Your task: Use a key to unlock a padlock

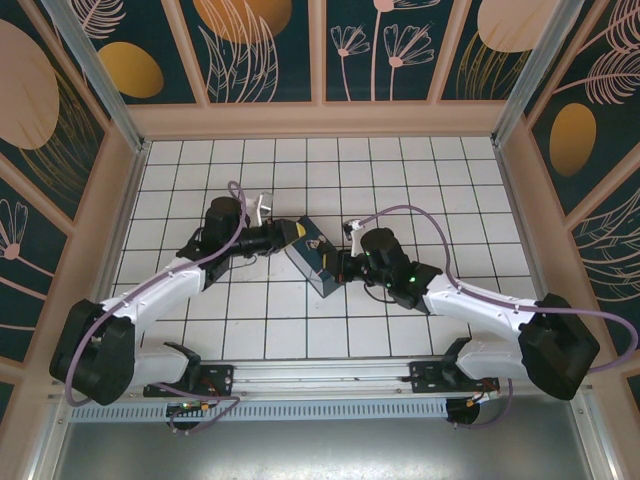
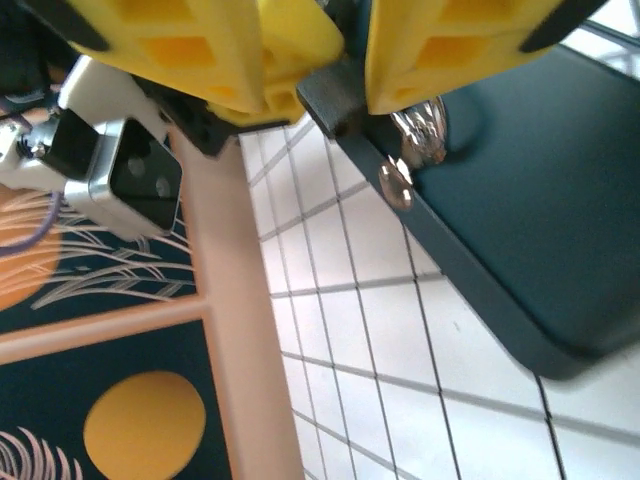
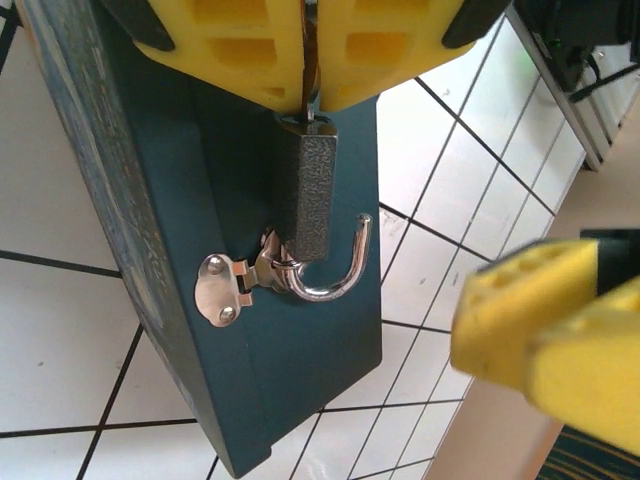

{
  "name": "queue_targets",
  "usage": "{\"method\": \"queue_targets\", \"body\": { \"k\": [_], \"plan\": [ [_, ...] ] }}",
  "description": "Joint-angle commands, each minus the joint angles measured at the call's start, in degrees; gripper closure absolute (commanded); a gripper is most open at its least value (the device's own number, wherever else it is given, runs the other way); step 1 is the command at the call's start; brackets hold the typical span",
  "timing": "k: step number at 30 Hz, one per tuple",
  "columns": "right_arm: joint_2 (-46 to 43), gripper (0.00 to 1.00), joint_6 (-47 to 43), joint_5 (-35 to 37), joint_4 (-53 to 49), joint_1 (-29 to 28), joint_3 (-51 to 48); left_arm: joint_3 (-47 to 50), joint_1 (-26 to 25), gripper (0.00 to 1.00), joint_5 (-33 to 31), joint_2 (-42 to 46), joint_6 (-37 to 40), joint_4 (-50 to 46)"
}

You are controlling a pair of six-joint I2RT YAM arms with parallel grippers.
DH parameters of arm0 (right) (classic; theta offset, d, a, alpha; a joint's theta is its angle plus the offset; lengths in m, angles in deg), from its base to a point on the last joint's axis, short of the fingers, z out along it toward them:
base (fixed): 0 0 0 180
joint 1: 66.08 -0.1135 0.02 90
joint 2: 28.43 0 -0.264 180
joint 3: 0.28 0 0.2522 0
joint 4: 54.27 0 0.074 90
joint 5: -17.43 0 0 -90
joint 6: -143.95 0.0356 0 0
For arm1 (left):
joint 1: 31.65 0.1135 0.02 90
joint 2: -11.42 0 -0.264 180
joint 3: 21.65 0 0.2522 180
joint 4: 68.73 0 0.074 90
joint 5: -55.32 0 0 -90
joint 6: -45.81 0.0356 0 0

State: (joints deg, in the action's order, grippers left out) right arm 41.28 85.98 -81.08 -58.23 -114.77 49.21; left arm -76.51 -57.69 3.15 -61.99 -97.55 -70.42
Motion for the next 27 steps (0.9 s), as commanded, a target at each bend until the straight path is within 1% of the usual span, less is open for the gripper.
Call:
{"method": "queue_targets", "body": {
  "k": [1, 4, 9, 13, 17, 21, 24, 27],
  "plan": [
    [-1.0, 0.82, 0.9, 4.0, -2.1, 0.5, 2.2, -4.8, 1.0, 0.62, -9.6, 0.9, 8.4, -12.3],
    [-1.9, 0.76, 0.1, 4.0, -0.8, 1.1, 2.1, -5.7, 1.0, 0.61, -12.9, -1.7, 10.6, -13.0],
    [1.1, 0.74, -1.9, 1.5, -0.7, 2.1, 5.1, -6.0, 1.0, 0.61, -19.0, -6.1, 13.1, -11.8],
    [3.7, 0.74, -3.0, 1.9, -1.6, 2.1, 7.0, -6.9, 1.0, 0.61, -19.6, -7.9, 13.5, -10.7],
    [5.5, 0.73, -4.8, 3.0, -3.3, 2.1, 9.7, -8.5, 1.0, 0.61, -21.4, -8.0, 14.9, -11.9],
    [7.5, 0.73, -6.3, 3.5, -6.1, 2.0, 12.8, -10.5, 1.0, 0.62, -21.5, -8.5, 16.3, -13.4],
    [7.7, 0.64, -6.9, 3.7, -6.9, 1.5, 14.0, -10.8, 1.0, 0.62, -21.2, -8.4, 16.5, -13.7],
    [7.9, 0.63, -7.5, 4.5, -8.4, 0.8, 14.8, -11.4, 1.0, 0.62, -21.4, -8.4, 16.8, -14.2]
  ]
}}
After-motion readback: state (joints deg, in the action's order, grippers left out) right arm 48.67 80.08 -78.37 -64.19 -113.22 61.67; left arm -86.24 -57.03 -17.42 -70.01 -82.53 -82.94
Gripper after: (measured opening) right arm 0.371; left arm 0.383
